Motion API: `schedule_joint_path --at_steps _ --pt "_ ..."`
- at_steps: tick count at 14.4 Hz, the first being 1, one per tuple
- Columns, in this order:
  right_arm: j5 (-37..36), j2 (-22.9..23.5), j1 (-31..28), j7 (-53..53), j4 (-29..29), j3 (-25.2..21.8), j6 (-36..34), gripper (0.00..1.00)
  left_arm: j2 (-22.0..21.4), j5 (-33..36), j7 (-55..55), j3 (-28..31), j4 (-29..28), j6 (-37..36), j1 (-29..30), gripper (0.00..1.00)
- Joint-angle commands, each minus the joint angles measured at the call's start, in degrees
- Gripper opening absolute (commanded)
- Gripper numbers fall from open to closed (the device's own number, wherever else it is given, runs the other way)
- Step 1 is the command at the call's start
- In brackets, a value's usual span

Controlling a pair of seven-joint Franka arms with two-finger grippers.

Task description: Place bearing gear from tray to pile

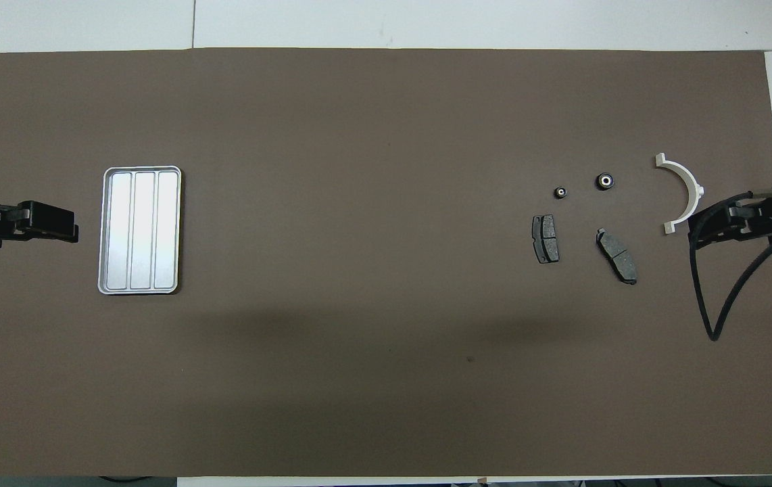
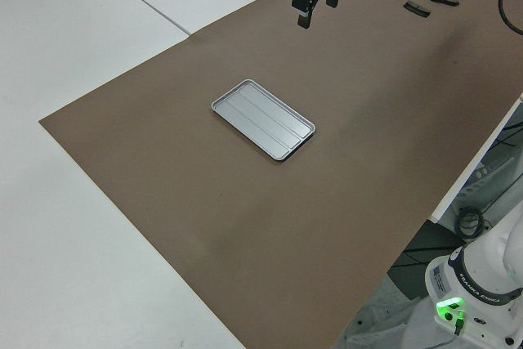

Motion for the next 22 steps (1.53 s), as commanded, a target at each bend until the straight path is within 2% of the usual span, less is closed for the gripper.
schedule_joint_path --at_steps 1,4,8,22 --pt "1.44 -1.31 -1.26 0.87 -1.44 0.63 0.46 1.0 -0.51 0.63 0.35 0.24 -0.33 -0.54 -0.24 1.0" --pt "1.96 -1.22 -1.26 1.05 -1.01 0.63 1.06 1.0 -0.51 0.63 0.35 0.24 -0.33 -0.62 -0.24 1.0" --pt "3.2 -1.05 -1.34 1.05 -0.13 0.63 5.81 1.0 -0.51 0.63 0.44 0.24 -0.33 -0.62 -0.24 1.0" --pt "1.71 -1.31 -1.26 2.81 -0.65 0.37 6.61 1.0 -0.51 0.63 0.35 0.24 -0.33 -0.54 -0.24 1.0"
